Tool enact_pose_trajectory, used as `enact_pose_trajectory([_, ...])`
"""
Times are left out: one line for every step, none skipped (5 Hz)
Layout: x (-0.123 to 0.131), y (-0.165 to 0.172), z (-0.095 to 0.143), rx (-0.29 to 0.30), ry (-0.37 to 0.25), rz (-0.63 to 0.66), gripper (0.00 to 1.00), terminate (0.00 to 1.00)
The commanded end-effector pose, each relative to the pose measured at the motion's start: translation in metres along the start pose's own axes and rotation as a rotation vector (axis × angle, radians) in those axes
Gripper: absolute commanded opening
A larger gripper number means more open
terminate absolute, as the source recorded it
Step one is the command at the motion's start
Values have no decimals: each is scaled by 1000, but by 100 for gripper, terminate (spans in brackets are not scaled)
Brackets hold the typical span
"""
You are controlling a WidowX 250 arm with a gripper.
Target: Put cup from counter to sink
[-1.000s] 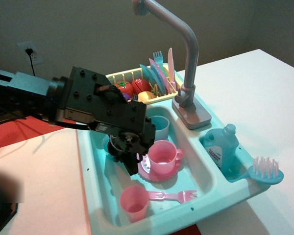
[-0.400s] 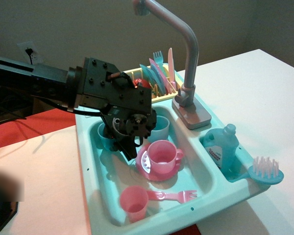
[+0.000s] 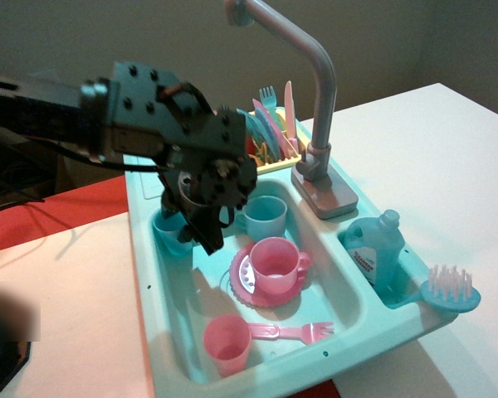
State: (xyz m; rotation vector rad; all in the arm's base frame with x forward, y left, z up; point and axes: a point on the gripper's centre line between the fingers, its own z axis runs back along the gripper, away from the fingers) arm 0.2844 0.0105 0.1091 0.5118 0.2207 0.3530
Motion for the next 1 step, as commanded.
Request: enact_pose_trajectory([-7, 30, 40, -50, -70, 44, 100, 100])
